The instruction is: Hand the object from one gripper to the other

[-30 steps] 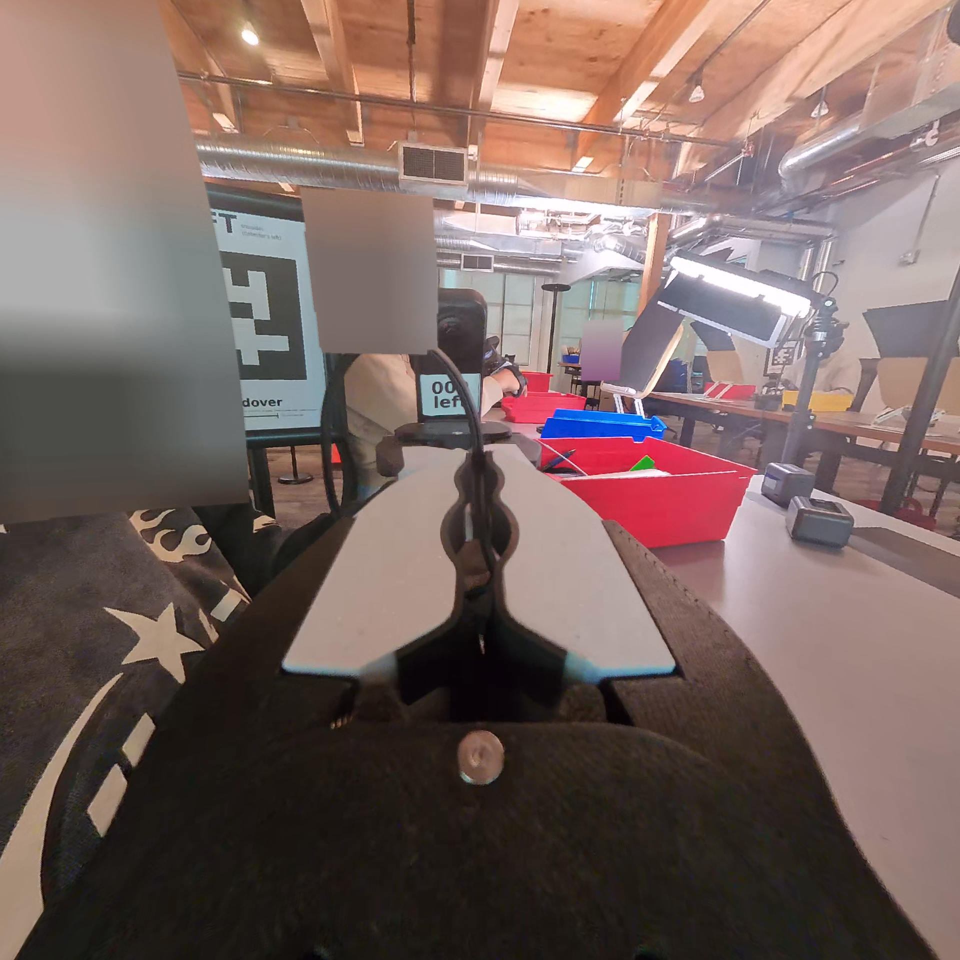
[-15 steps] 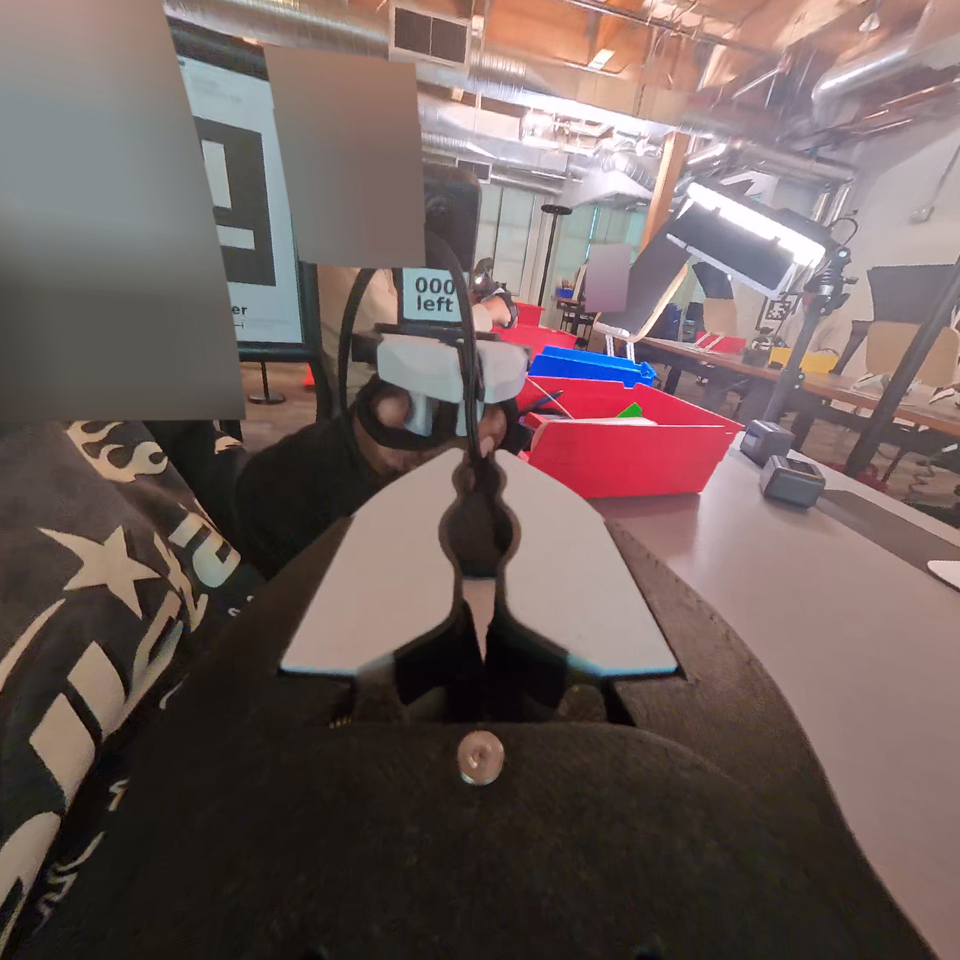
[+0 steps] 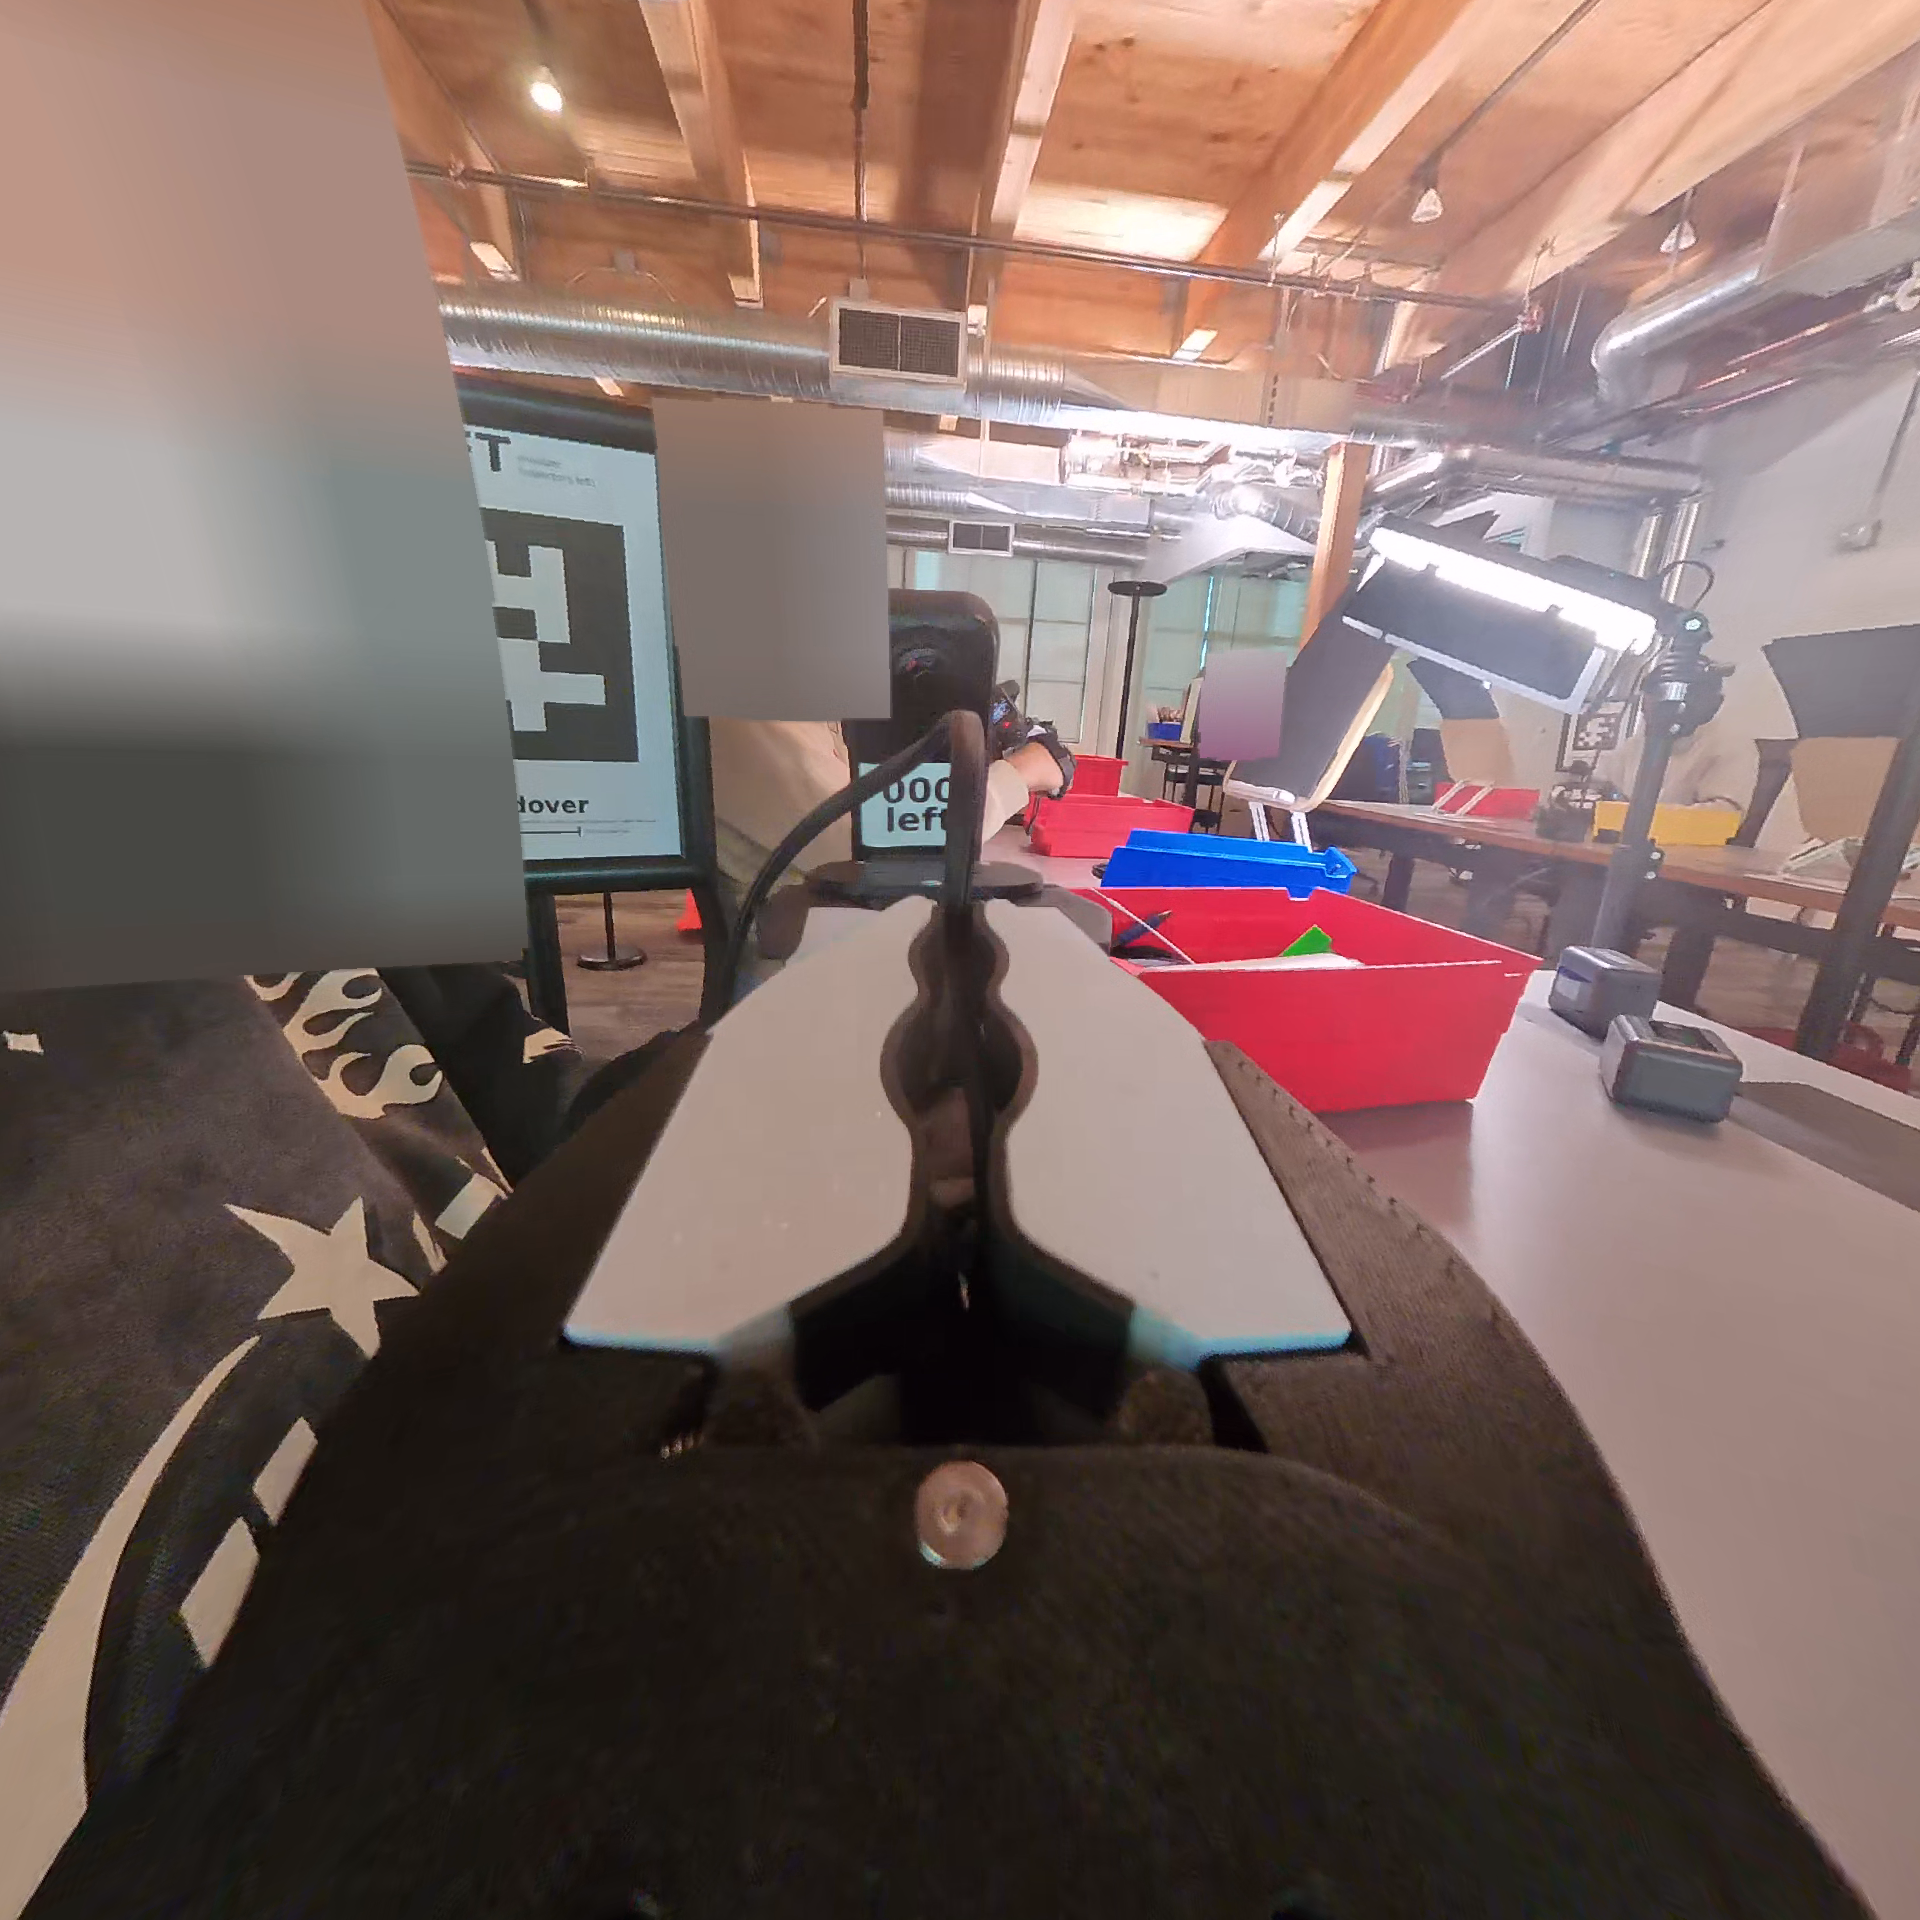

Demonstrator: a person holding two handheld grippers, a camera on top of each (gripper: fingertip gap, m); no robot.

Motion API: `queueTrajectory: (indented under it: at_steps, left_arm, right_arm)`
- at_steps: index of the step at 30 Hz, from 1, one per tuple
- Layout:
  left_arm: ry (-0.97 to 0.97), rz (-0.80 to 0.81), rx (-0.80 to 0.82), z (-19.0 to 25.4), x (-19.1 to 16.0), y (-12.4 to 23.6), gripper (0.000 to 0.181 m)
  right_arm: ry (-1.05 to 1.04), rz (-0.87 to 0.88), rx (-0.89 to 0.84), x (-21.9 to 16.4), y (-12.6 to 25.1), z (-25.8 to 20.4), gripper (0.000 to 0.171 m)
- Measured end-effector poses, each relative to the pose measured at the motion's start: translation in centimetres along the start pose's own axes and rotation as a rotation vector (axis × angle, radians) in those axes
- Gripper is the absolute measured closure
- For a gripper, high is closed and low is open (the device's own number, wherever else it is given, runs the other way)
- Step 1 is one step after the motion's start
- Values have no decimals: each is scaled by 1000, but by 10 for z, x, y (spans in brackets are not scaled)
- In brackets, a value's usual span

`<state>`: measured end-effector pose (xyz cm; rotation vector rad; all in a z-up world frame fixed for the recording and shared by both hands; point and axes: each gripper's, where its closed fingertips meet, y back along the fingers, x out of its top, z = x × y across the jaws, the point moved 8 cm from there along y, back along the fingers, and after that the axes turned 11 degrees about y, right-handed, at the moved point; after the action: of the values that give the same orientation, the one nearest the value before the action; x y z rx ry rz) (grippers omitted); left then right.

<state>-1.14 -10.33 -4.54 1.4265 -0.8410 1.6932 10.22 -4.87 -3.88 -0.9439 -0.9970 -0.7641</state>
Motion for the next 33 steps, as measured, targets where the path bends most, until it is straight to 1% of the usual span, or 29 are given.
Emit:
queueTrajectory:
  at_steps: [2,4,7,8,10,13,14,16,18,19,21,22,23,26,28,29,31,32,33]
  left_arm:
    - [-3,6,-1,0,0,-1,174]
    - [-10,-3,1,1,1,0,179]
    - [-40,-7,26,1,4,5,179]
    - [-48,-3,30,1,6,7,175]
    - [-59,4,39,1,10,13,179]
    - [-80,11,44,3,15,18,177]
    - [-87,10,43,4,16,19,177]
    - [-98,4,33,7,16,20,178]
    - [-107,11,30,9,16,18,177]
    - [-110,22,32,9,17,18,175]
    - [-97,20,45,8,15,15,154]
    - [-85,8,54,6,14,14,148]
    - [-73,-2,60,4,12,12,145]
    - [-39,-18,51,1,7,8,144]
    - [-26,-43,48,0,3,5,146]
    - [-22,-44,46,-1,1,3,150]
    - [-11,-32,26,0,-1,-1,162]
    - [-5,-30,12,1,-2,-2,173]
    - [0,-31,10,1,-2,-2,176]
  right_arm:
    - [6,-1,3,0,-1,-1,167]
    - [8,0,-5,1,0,-1,167]
    - [10,5,-6,4,3,1,163]
    - [6,-7,3,4,5,2,159]
    - [-10,-80,27,0,7,5,153]
    - [-11,-203,82,-12,6,5,148]
    - [-2,-223,96,-15,5,3,150]
    - [18,-237,108,-18,2,1,166]
    - [16,-240,106,-18,1,0,167]
    - [9,-233,99,-17,1,1,167]
    - [7,-188,77,-14,1,2,167]
    - [9,-162,64,-13,1,3,167]
    - [13,-143,52,-11,1,3,167]
    - [35,-102,21,-6,2,3,167]
    - [40,-66,13,-2,2,2,167]
    - [38,-49,8,0,2,1,167]
    - [45,-38,-2,0,1,0,166]
    - [54,-40,-9,0,1,0,166]
    - [62,-41,-11,1,1,0,167]
